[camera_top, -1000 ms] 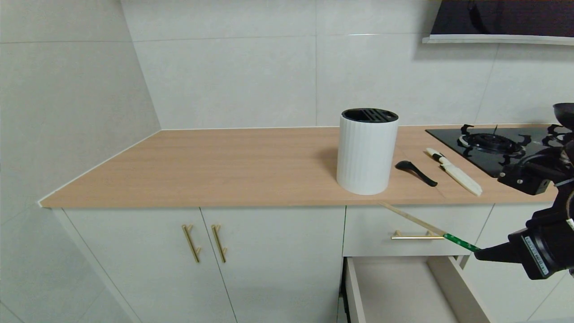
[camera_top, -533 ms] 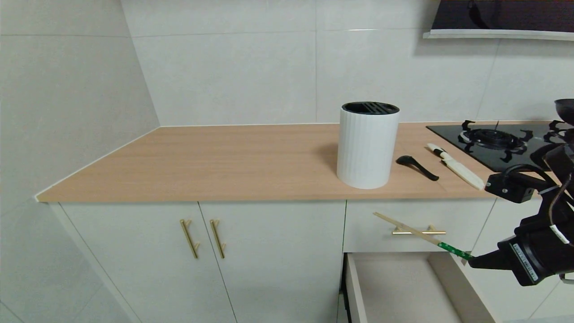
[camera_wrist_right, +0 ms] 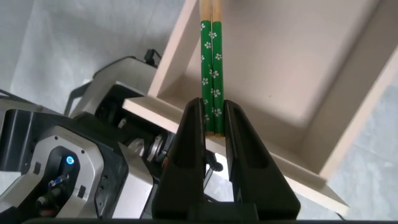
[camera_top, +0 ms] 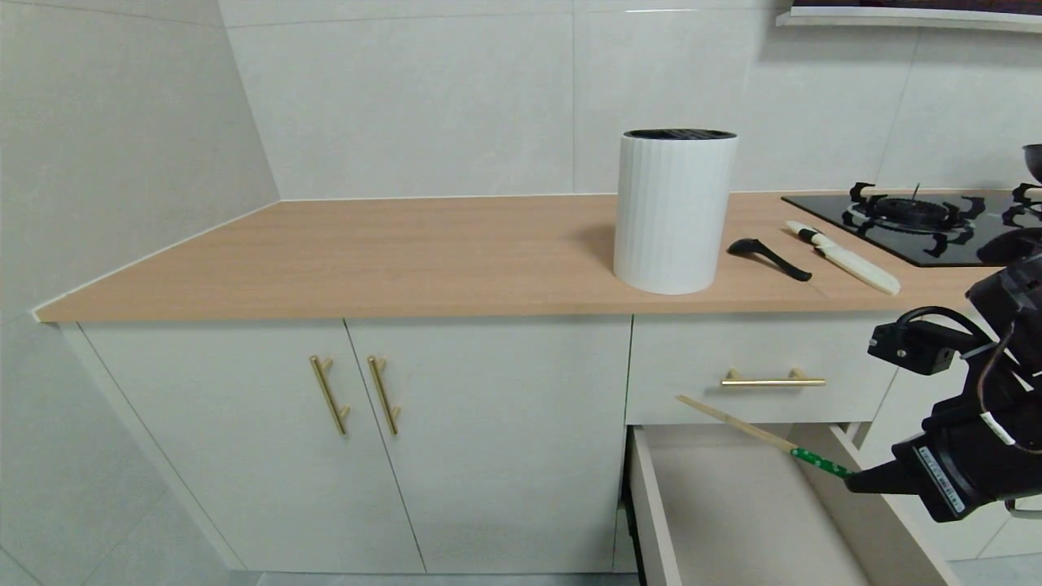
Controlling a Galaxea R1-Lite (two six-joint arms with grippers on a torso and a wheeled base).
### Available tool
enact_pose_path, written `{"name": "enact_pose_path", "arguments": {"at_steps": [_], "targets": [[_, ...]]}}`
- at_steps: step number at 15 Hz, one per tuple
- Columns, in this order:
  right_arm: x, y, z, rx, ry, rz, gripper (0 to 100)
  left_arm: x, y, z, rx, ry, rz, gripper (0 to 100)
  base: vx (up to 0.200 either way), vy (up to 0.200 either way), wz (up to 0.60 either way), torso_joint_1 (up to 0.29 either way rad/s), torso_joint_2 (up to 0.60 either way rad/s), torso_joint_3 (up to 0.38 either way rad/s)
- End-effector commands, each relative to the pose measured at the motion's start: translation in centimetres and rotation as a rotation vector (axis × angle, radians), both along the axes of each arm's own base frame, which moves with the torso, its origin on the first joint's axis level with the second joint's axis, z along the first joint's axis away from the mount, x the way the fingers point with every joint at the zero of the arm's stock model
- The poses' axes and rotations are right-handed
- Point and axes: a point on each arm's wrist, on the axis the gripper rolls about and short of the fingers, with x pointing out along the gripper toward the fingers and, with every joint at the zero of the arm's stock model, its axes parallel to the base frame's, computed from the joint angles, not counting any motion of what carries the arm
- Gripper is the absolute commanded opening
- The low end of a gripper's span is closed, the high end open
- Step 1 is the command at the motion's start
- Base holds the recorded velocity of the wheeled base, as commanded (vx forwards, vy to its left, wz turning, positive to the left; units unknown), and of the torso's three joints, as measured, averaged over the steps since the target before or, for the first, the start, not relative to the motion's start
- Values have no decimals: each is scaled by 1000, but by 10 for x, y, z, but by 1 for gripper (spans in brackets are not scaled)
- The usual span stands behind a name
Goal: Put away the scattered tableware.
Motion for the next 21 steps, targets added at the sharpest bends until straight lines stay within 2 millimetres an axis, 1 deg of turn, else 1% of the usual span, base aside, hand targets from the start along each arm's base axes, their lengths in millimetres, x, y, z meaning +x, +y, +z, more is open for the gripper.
{"name": "enact_pose_path", "arguments": {"at_steps": [1, 8, 14, 17, 18, 19, 20, 21], "targets": [[4, 1, -4, -5, 17, 1, 0, 0, 0, 0, 0, 0, 1, 100, 0, 0, 0, -159, 461, 310], [7, 2, -8, -13, 37, 0, 0, 0, 0, 0, 0, 0, 1, 100, 0, 0, 0, -114, 429, 307], [15, 4, -16, -24, 71, -4, 0, 0, 0, 0, 0, 0, 1, 100, 0, 0, 0, -11, 41, 25], [31, 5, -31, -54, 127, -32, 0, 0, 0, 0, 0, 0, 1, 100, 0, 0, 0, 0, 0, 0], [34, 4, -33, -60, 130, -43, 0, 0, 0, 0, 1, 0, 1, 100, 0, 0, 0, 0, 0, 0], [44, 2, -42, -70, 144, -67, 0, 0, 0, 0, 0, 0, 1, 100, 0, 0, 0, 0, 0, 0], [48, 1, -46, -73, 153, -74, 0, 0, 0, 0, 0, 0, 1, 100, 0, 0, 0, 0, 0, 0], [60, 3, -58, -72, 177, -106, 0, 0, 0, 0, 0, 0, 1, 100, 0, 0, 0, 0, 0, 0]]}}
